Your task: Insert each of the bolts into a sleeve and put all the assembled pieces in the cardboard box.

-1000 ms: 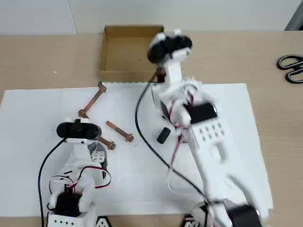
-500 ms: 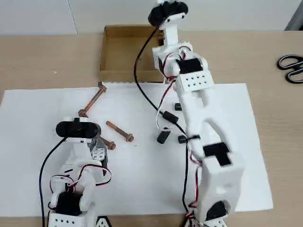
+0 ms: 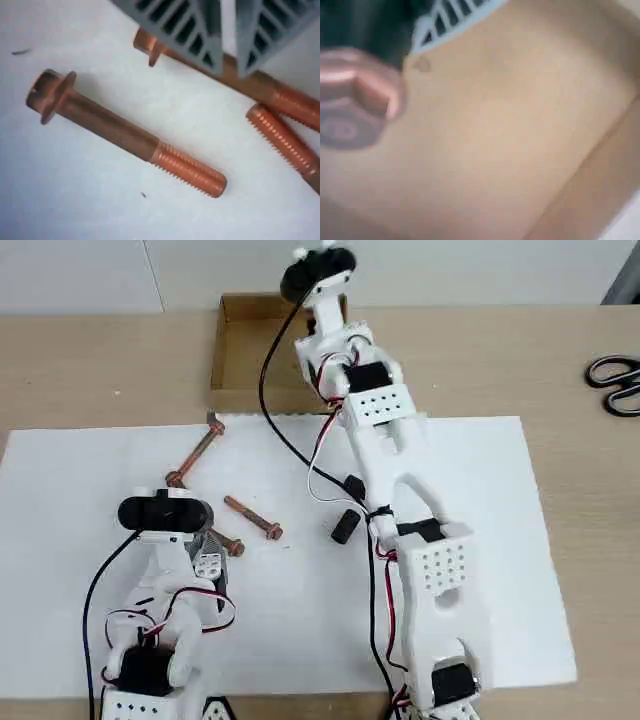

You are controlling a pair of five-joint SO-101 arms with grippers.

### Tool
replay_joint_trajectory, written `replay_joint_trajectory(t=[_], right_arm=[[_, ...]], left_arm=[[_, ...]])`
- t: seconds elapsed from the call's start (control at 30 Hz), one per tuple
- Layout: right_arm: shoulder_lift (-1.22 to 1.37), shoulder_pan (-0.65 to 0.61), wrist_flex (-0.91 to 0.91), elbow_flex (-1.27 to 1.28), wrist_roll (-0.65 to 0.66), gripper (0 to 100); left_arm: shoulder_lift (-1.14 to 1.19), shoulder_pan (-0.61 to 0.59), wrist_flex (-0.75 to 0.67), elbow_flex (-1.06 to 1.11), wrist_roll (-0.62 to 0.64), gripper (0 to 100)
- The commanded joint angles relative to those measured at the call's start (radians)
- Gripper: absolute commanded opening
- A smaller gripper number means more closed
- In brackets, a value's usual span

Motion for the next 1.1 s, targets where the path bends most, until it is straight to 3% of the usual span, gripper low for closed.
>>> replay_joint_trajectory(t=[0.0,0.1,0.33,1.07], right_arm=[[-0.005,-0.001,-0.015,-0.087,0.014,14.0],[0.002,-0.002,0.042,-0.091,0.015,21.4],[-0.022,0.004,0.11,-0.11,0.015,15.7],[-0.332,0.005,1.038,-0.138,-0.074,14.3]], left_arm=[[-0.009,-0.003,-0.025,-0.004,-0.002,1],[-0.009,-0.003,-0.025,-0.004,-0.002,1],[-0.009,-0.003,-0.023,-0.004,-0.002,1],[-0.009,-0.003,-0.023,-0.004,-0.002,1]])
